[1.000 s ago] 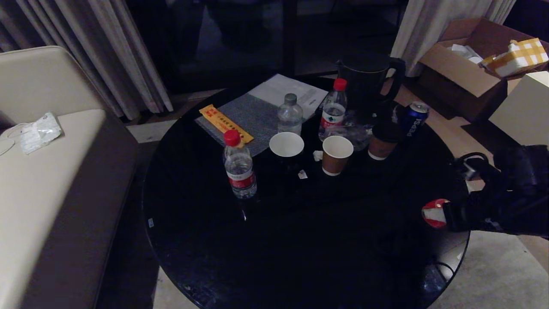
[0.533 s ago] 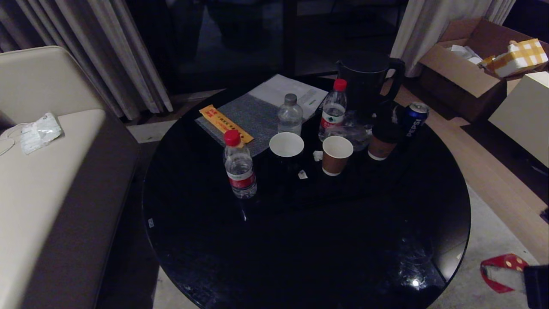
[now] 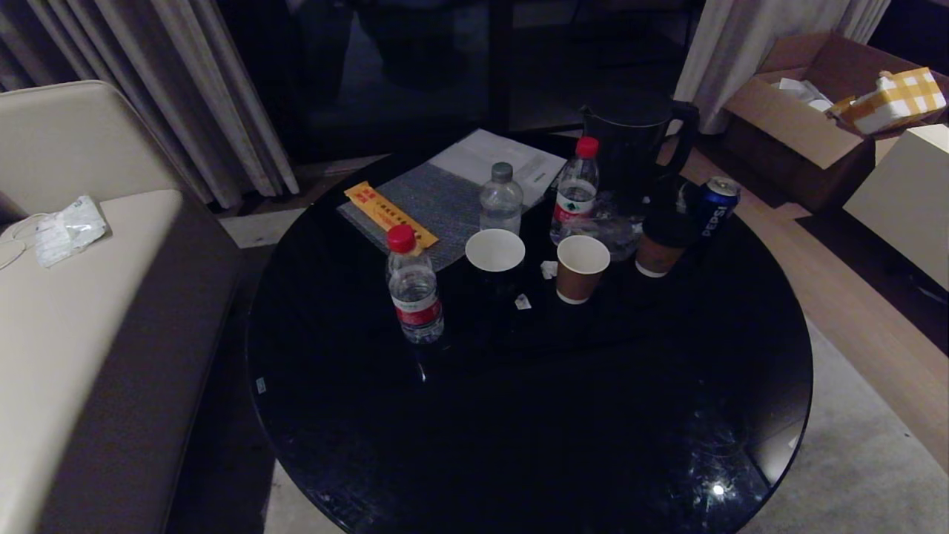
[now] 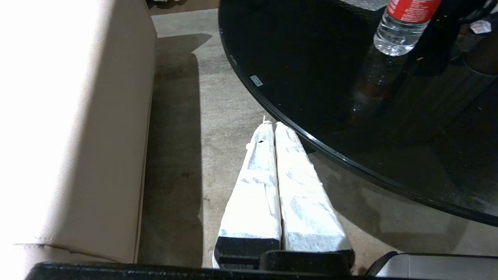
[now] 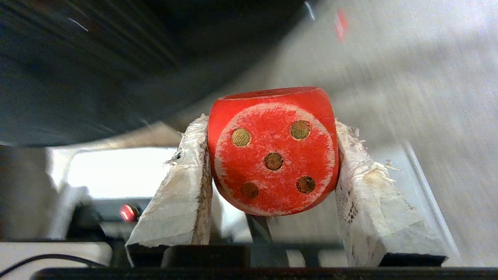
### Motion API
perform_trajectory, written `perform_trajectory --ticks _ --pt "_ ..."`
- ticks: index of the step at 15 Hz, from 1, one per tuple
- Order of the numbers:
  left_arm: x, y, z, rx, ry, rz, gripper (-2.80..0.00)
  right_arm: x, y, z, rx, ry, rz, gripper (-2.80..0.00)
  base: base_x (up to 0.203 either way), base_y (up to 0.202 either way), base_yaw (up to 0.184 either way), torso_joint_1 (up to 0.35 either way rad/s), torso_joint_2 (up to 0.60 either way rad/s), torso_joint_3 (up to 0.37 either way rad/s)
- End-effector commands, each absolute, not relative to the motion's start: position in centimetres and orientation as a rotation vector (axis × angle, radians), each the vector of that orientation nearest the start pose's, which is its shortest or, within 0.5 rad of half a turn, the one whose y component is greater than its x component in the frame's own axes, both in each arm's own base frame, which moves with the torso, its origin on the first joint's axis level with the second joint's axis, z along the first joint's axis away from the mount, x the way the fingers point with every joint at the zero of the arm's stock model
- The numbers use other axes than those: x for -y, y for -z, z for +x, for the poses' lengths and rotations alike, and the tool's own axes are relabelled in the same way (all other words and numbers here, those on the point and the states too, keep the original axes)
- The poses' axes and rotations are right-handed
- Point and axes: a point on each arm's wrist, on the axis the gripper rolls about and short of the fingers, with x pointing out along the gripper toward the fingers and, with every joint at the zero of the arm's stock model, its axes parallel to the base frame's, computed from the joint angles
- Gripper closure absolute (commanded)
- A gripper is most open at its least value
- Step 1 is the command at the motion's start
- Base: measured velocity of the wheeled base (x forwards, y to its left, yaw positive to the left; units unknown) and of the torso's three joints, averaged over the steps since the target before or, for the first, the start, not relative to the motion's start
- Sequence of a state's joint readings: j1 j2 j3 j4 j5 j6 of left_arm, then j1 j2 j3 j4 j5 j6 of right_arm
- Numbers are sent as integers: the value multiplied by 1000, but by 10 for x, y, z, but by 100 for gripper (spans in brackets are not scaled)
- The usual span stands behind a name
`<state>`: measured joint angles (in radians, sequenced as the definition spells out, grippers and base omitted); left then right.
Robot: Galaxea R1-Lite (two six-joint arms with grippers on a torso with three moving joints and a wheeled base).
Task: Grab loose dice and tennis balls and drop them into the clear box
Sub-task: Put the toys in the box
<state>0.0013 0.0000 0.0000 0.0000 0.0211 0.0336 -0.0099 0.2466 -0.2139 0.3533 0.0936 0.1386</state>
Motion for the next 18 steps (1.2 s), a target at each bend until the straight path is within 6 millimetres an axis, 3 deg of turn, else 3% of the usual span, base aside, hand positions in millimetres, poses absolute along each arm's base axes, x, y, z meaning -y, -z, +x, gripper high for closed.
perform_trajectory --ticks 1,4,6,18 --pt "0 -75 -23 -3 -23 34 0 -3 -95 -33 -183 -133 121 0 0 0 0 0 0 0" --pt "0 -75 -23 -3 -23 32 0 0 -81 -32 -124 -7 25 0 0 0 0 0 0 0" --pt "0 -75 -23 -3 -23 32 0 1 -77 -32 -144 24 89 0 0 0 0 0 0 0" --pt "0 -75 -23 -2 -23 37 0 0 -77 -31 -134 18 63 0 0 0 0 0 0 0"
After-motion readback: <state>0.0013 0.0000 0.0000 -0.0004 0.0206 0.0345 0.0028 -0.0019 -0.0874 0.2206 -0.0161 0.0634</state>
